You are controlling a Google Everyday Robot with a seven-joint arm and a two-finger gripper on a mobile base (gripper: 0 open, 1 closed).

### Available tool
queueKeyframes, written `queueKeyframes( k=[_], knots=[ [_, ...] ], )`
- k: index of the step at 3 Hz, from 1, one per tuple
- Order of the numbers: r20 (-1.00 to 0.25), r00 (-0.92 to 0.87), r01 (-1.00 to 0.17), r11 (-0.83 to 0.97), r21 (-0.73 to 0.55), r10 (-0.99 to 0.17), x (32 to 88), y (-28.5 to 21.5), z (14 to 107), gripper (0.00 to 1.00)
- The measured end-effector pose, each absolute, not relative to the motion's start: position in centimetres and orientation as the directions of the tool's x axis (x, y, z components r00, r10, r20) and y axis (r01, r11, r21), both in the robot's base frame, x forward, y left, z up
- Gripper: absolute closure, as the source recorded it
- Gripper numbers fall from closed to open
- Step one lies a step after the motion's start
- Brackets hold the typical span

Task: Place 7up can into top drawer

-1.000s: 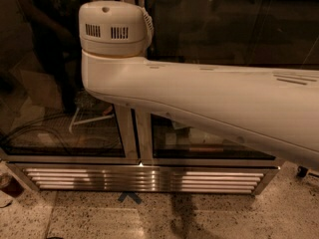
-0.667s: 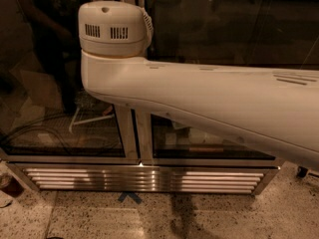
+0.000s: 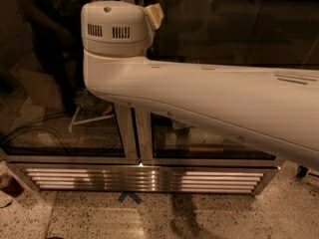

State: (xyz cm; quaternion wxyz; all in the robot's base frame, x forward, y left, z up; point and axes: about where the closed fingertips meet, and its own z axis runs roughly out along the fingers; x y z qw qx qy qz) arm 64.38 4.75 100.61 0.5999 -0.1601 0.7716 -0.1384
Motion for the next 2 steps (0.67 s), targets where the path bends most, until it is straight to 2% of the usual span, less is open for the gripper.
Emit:
queueKeyframes(
  k=[2],
  knots=[
    [-0.877, -0.232, -0.057, 0.906, -0.419, -0.420, 63.85, 3.84, 101.19, 0.00]
  ],
)
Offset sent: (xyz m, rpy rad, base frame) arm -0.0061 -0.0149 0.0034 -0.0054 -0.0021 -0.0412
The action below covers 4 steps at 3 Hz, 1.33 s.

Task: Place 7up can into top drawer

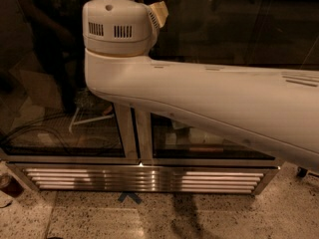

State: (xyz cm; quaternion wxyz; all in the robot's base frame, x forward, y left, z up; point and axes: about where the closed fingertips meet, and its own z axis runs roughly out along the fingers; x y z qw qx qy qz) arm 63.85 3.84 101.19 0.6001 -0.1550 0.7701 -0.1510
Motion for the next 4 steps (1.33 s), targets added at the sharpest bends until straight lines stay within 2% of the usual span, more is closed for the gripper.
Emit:
queueKeyframes(
  k=[2, 3, 4],
  knots=[
    [-0.873, -0.238, -0.019, 0.900, -0.435, -0.426, 63.3, 2.4, 101.8, 0.00],
    [-0.872, -0.239, -0.004, 0.898, -0.440, -0.428, 63.2, 1.9, 102.0, 0.17],
    [-0.871, -0.240, 0.010, 0.896, -0.445, -0.430, 63.2, 1.5, 102.2, 0.38]
  ],
)
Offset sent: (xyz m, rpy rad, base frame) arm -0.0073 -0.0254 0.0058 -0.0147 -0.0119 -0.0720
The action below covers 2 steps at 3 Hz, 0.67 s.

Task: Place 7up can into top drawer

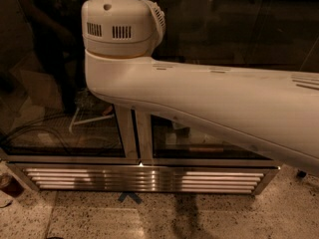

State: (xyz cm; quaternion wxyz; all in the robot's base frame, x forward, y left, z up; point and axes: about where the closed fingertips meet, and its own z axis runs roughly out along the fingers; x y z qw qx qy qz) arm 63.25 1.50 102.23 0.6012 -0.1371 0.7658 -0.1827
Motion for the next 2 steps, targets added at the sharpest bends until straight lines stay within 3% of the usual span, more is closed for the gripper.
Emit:
queueKeyframes(
  k=[1, 2],
  knots=[
    [-0.871, -0.240, 0.010, 0.896, -0.445, -0.430, 63.25, 1.49, 102.23, 0.38],
    [-0.871, -0.240, 0.010, 0.896, -0.445, -0.430, 63.25, 1.49, 102.23, 0.51]
  ],
)
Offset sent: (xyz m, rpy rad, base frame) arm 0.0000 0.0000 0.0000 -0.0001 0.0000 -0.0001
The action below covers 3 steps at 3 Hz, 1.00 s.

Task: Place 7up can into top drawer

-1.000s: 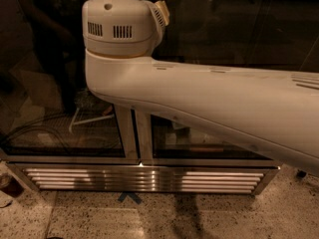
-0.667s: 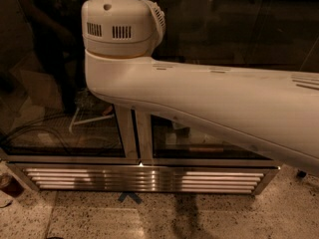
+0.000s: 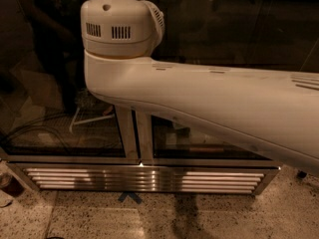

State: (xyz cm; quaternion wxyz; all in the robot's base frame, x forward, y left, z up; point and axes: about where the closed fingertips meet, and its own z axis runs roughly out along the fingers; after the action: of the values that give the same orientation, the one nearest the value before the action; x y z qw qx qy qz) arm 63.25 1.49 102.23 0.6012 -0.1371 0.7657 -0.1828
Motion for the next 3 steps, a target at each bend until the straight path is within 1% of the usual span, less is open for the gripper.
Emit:
queueKeyframes(
  k=[1, 2, 3],
  knots=[
    [-0.871, -0.240, 0.010, 0.896, -0.445, -0.430, 63.25, 1.49, 102.23, 0.42],
    [-0.871, -0.240, 0.010, 0.896, -0.445, -0.430, 63.24, 1.49, 102.23, 0.19],
    [-0.871, -0.240, 0.010, 0.896, -0.445, -0.430, 63.24, 1.49, 102.23, 0.22]
  ],
)
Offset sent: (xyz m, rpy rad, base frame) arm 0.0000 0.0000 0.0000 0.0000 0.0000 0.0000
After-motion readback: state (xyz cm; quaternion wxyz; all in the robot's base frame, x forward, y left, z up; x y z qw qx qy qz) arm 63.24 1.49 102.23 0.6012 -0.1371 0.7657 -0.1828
